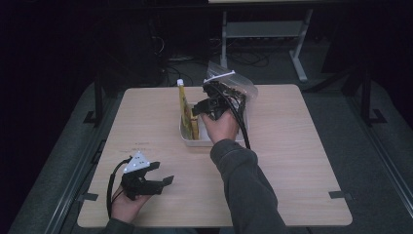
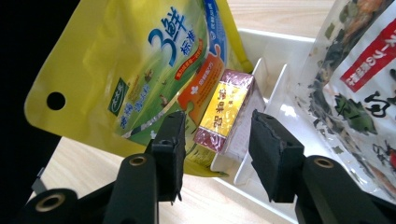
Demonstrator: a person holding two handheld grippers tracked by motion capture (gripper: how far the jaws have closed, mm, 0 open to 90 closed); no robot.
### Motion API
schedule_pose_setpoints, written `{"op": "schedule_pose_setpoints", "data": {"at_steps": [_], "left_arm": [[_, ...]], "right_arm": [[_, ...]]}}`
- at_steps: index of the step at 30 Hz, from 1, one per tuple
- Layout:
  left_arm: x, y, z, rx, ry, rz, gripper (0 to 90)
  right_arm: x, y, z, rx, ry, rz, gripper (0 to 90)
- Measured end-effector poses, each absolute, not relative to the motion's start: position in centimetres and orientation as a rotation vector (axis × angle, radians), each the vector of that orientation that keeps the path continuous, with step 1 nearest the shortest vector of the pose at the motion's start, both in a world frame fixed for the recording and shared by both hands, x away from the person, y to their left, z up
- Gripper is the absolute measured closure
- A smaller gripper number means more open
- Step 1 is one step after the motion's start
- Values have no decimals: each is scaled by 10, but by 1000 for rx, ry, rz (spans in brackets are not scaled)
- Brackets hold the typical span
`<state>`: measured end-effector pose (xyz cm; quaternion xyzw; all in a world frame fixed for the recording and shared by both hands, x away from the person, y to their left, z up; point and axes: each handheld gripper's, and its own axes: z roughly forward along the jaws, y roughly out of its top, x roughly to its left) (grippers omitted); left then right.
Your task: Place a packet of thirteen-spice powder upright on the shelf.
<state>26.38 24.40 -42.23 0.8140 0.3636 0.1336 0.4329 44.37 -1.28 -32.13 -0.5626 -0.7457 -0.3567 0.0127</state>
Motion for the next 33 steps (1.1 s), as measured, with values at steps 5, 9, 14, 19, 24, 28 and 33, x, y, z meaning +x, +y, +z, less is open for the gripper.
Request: {"op": "schedule_pose_setpoints", "data": {"at_steps": [5, 9, 14, 19, 24, 28, 33], "left_arm": [[263, 244, -423, 2029, 909, 333, 236], [264, 244, -423, 2035, 909, 336, 235], [264, 245, -424, 2040, 909, 336, 234], [264, 245, -425, 2042, 908, 337, 232], [264, 245, -424, 2034, 917, 339, 218], [264, 246, -424, 2041, 917, 336, 219], [264, 246, -424, 2040, 918, 339, 218]], "right_arm": [[442, -15, -323, -1730, -2317, -1110, 524], [441, -17, -326, -1714, -2281, -1124, 505], [437, -21, -324, -1666, -2274, -1153, 472], [432, -26, -325, -1635, -2259, -1181, 460], [428, -33, -328, -1621, -2252, -1191, 455], [425, -39, -331, -1610, -2246, -1196, 450], [423, -45, -334, -1599, -2221, -1208, 447]]}}
